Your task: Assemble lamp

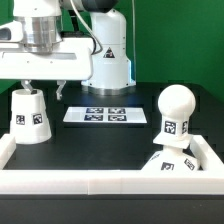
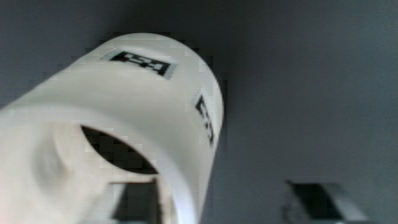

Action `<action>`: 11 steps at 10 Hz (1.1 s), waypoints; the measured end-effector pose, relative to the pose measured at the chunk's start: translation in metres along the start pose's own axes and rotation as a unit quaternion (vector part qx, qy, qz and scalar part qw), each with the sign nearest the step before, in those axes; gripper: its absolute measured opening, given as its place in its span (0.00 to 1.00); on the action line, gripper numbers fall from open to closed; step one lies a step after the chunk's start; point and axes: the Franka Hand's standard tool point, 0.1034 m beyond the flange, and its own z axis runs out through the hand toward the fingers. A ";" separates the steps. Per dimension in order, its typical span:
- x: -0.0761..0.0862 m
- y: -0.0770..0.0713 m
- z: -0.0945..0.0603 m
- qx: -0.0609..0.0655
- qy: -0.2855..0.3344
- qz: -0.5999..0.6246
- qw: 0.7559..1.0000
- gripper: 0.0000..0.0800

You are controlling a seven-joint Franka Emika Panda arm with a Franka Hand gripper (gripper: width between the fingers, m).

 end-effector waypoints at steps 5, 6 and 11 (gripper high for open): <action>0.001 0.000 0.000 -0.002 0.003 -0.001 1.000 0.05; 0.002 0.000 0.000 -0.002 0.003 -0.001 1.000 0.05; 0.012 -0.074 -0.032 0.021 -0.009 0.036 0.999 0.06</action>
Offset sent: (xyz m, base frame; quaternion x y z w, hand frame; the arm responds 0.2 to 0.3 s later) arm 0.0000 0.0000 0.0000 0.0000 0.0000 0.0000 1.0000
